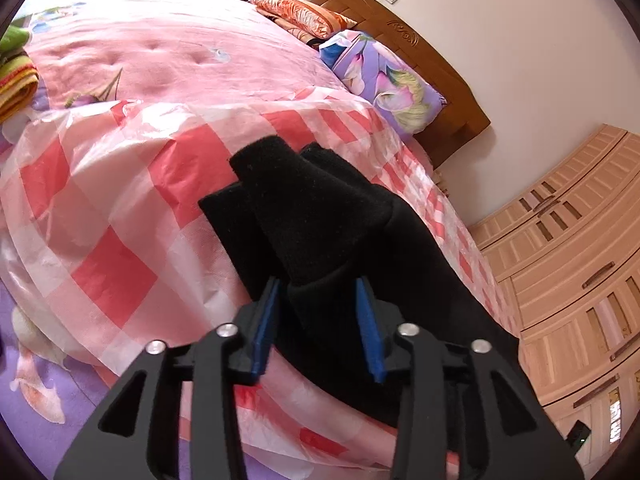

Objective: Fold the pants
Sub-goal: 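Lift the leg ends with left tool while right tool moves beside them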

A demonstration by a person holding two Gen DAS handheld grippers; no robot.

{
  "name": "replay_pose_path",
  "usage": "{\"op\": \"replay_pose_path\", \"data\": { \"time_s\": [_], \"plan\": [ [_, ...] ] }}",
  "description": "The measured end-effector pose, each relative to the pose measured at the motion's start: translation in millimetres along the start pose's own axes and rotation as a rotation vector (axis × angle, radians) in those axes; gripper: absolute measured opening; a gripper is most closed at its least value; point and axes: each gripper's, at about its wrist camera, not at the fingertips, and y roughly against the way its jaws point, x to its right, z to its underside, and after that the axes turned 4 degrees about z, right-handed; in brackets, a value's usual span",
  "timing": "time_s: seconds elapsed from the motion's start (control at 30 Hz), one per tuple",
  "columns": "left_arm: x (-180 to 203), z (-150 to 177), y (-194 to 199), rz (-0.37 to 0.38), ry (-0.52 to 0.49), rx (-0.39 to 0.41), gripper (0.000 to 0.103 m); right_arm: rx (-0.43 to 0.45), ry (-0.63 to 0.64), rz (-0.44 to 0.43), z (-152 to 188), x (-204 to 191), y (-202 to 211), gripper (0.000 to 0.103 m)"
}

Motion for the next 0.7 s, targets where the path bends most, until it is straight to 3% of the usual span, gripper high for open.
{"op": "replay_pose_path", "data": {
  "time_s": [0.07, 0.2, 0.23, 0.3, 0.4, 0.47, 0.5, 0.53, 0.57, 0.6, 0.67, 0.7],
  "plan": [
    [6, -4, 5, -0.017, -0.031, 0.013, 0.047, 0.014, 0.11, -0.072, -16, -40, -4, 0.092],
    [5, -6, 1, 0.065, 0.028, 0.01, 0.06, -0.02, 0.316, -0.279, -35, -128, -32, 0.091],
    [4, -6, -1, 0.082, 0.045, 0.016, 0.061, -0.034, 0.376, -0.325, -37, -152, -43, 0.085],
    [3, -9, -4, 0.111, 0.072, 0.026, 0.061, -0.06, 0.466, -0.357, -39, -188, -64, 0.073],
    [5, -18, -8, 0.154, 0.103, 0.039, 0.063, -0.091, 0.512, -0.42, -42, -229, -90, 0.071],
    [8, -25, -10, 0.161, 0.097, 0.043, 0.063, -0.085, 0.544, -0.407, -41, -244, -99, 0.068],
    [8, -27, -10, 0.161, 0.094, 0.042, 0.063, -0.067, 0.566, -0.376, -40, -249, -103, 0.061],
    [9, -29, -11, 0.153, 0.092, 0.043, 0.058, -0.048, 0.581, -0.348, -39, -251, -105, 0.053],
    [9, -31, -9, 0.149, 0.086, 0.05, 0.04, -0.038, 0.585, -0.338, -39, -251, -105, 0.049],
    [12, -32, -6, 0.141, 0.059, 0.063, 0.032, -0.031, 0.586, -0.332, -39, -250, -105, 0.044],
    [18, -34, -1, 0.135, 0.012, 0.078, 0.023, -0.023, 0.587, -0.322, -42, -245, -107, 0.035],
    [20, -34, 1, 0.13, -0.008, 0.081, 0.022, -0.012, 0.593, -0.31, -43, -244, -107, 0.026]
  ]
}}
